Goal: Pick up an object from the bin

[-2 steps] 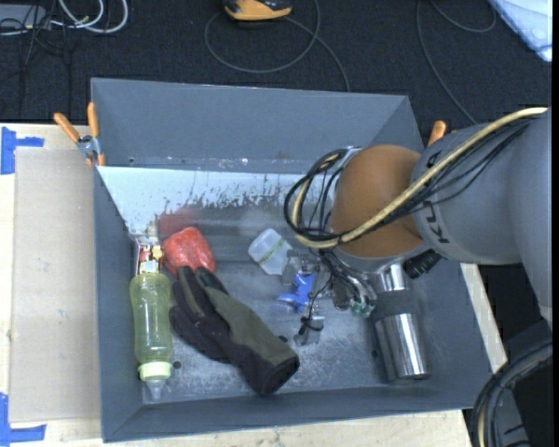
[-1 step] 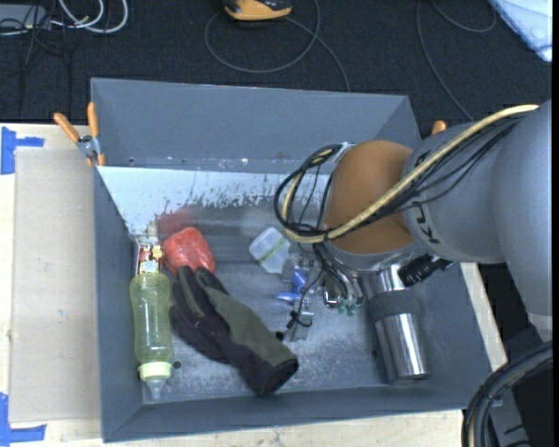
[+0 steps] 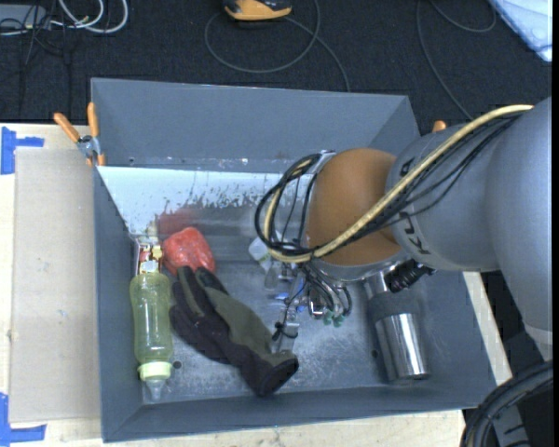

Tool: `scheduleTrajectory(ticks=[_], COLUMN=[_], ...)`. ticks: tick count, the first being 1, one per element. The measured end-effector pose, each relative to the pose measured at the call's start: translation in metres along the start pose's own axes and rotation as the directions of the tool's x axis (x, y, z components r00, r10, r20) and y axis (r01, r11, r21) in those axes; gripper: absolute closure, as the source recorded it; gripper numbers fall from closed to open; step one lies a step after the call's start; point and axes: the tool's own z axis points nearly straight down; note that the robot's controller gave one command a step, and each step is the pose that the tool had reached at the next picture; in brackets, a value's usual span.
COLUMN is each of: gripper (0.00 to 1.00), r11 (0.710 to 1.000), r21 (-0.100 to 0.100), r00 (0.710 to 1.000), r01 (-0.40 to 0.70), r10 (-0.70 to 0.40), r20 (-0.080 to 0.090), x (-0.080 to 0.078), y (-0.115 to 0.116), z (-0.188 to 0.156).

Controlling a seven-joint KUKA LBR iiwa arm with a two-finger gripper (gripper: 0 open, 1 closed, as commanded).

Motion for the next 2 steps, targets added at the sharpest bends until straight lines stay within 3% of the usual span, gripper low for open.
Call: scheduleTrajectory(ticks=[1, 2], gripper=[0.0, 1.0], r11=[0.976, 0.994], r21=[0.0, 0.001], r00=[0.976, 0.994], r01=[-0.22, -0.113], r10=[0.22, 0.113], r20=[-0.004, -0.004], x=[0.023, 0.043], y=[0.006, 0.014], z=[0.043, 0.049])
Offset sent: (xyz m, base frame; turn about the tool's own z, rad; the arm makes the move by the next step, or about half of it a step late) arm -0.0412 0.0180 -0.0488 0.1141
